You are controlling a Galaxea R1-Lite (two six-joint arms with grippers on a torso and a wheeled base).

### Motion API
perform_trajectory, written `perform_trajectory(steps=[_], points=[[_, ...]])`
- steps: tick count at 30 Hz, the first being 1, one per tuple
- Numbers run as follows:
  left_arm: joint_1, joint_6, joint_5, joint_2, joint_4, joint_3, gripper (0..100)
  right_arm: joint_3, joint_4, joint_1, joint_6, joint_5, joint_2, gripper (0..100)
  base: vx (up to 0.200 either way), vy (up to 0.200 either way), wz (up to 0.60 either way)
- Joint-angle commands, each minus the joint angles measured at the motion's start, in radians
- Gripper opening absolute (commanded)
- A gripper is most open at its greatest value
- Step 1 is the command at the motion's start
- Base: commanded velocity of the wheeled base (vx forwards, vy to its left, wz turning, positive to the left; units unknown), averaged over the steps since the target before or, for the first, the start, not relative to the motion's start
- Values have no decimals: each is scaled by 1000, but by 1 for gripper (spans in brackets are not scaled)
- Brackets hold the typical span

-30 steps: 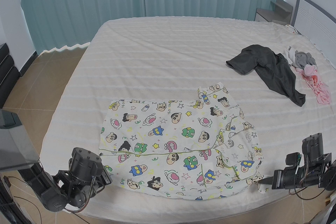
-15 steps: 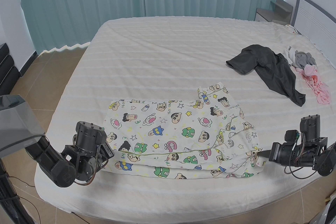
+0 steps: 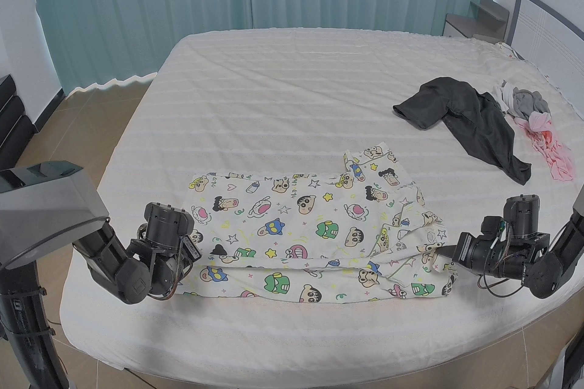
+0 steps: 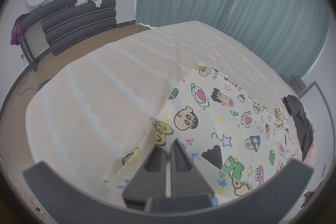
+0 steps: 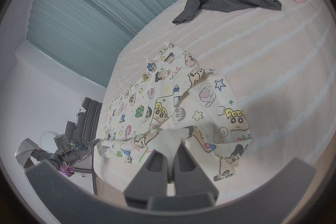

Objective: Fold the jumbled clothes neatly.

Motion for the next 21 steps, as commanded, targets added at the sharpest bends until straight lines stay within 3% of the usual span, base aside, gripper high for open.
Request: perform_trajectory(steps=[1,6,7,19,21], points=[[1,-2,-1,33,-1,-32,0,-30,-3,2,8,1,42,0,0,0,0],[-1,-7,-1,33,-2,-56,0,-51,-3,0,11,1,45,0,0,0,0],[-2,-8,-1,33,-2,-56,100,-51,-3,0,11,1,45,0,0,0,0],[9,-22,-1,8,-7,-64,100,-62,-9,-11,13,1,50,0,0,0,0],[16,-22,-1,-26,-7,-60,100,-71,-26,-18,47,1,50,0,0,0,0]])
